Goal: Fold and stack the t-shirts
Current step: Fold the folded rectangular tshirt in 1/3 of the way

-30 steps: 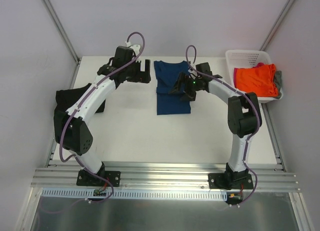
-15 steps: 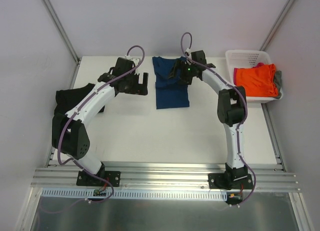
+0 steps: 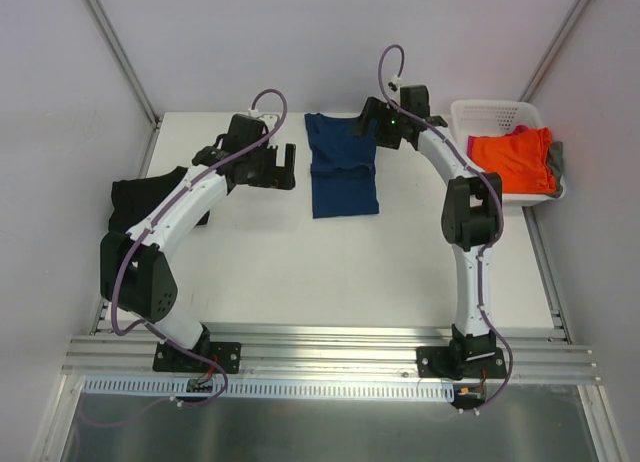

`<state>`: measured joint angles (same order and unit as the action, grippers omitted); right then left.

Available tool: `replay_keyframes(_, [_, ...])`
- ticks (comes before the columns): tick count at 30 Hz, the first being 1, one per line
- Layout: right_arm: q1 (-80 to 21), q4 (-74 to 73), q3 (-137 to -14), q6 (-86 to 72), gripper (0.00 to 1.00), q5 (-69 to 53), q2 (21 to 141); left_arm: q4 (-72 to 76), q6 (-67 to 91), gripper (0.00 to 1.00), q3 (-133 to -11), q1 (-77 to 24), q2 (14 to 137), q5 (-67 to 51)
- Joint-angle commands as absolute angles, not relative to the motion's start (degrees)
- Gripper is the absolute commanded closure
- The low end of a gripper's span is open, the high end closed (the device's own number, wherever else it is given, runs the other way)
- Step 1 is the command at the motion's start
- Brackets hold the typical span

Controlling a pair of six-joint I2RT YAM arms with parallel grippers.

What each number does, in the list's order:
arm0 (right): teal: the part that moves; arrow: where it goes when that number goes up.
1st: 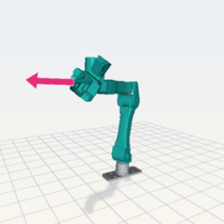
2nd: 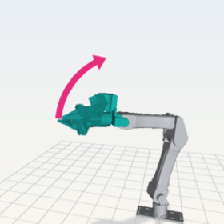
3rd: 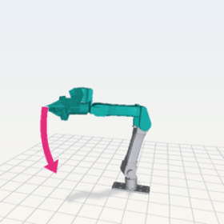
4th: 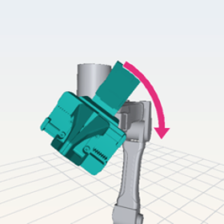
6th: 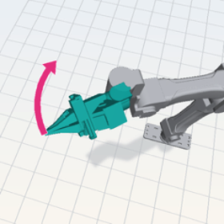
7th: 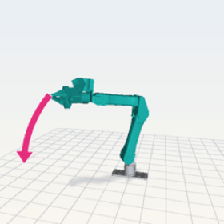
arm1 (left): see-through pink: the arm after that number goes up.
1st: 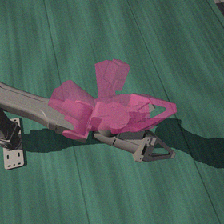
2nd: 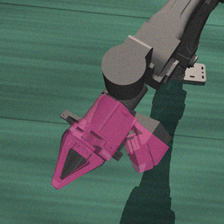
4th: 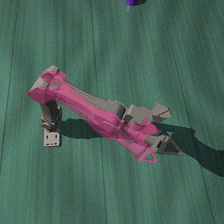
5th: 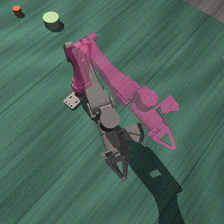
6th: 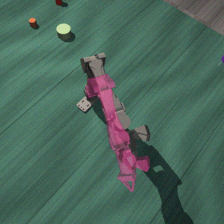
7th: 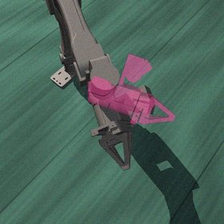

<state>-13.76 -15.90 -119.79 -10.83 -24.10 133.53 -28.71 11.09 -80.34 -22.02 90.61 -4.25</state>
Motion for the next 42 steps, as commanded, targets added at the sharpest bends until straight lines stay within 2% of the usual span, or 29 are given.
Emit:
replay_keyframes(1, [-15.3, -17.7, -113.3, -9.1, 0.0, -29.7, 124.1, -28.0, 11.9, 0.01, -82.8, -21.5, 89.8, -5.5])
replay_keyframes(7, [-17.9, -18.3, -107.1, -9.5, 0.01, -31.9, 120.8, -27.5, 11.6, 0.01, -84.6, -21.5, 90.8, -5.7])
replay_keyframes(34, [-20.8, -19.2, -110.8, -10.6, 0.01, -30.4, 132.5, -27.6, 11.5, 0.01, -83.1, -21.4, 90.1, -4.8])
replay_keyframes(41, [-17.2, -16.8, -125.7, -10.5, 0.03, -26.2, 140.3, -28.2, 11.1, 0.01, -82.3, -21.4, 90.4, -4.7])
replay_keyframes(42, [-16.7, -19.0, -136.6, -11.0, 0.03, -25.9, 144.9, -28.7, 11.0, 0.01, -82.3, -21.4, 90.4, -4.6])
